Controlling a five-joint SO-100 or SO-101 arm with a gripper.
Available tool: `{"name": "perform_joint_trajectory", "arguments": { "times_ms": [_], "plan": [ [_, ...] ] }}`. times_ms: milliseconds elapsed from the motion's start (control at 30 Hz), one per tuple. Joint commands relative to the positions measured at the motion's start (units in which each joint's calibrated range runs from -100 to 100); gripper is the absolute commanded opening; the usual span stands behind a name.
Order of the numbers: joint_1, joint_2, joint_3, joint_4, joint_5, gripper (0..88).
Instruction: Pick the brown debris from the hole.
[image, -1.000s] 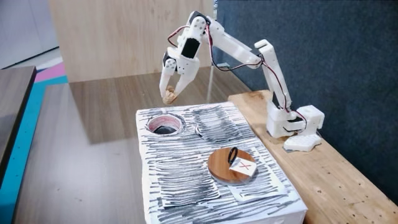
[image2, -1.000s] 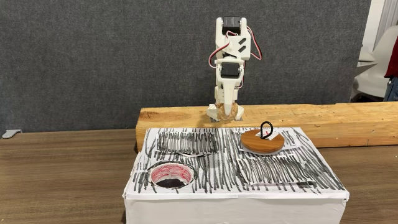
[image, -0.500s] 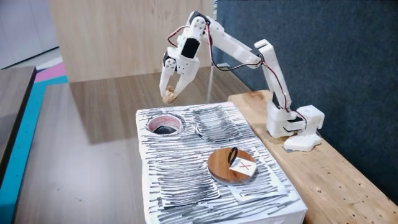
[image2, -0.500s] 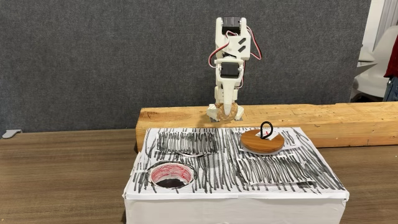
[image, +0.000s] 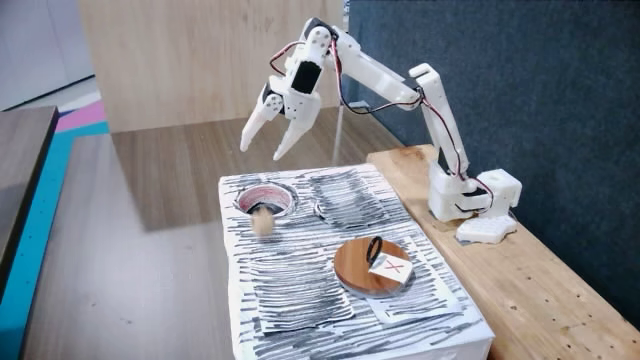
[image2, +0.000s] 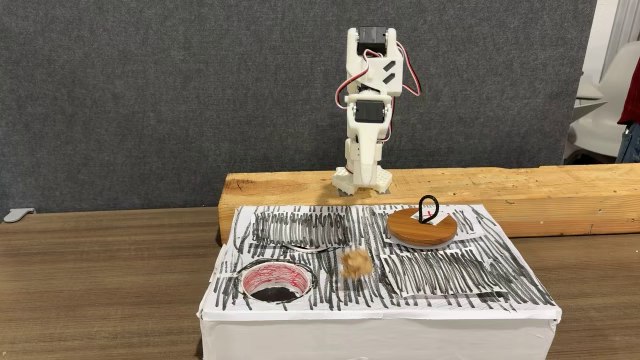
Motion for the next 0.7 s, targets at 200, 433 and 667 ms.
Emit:
{"name": "perform_joint_trajectory", "arguments": {
  "times_ms": [200, 433, 667],
  "plan": [
    [-0.5, -3.1, -0.3, 0.5, -0.3, 23.0],
    [-0.5, -2.9, -0.3, 0.5, -0.3, 23.0],
    [-0.5, -2.8, -0.3, 0.5, -0.3, 23.0]
  ]
}}
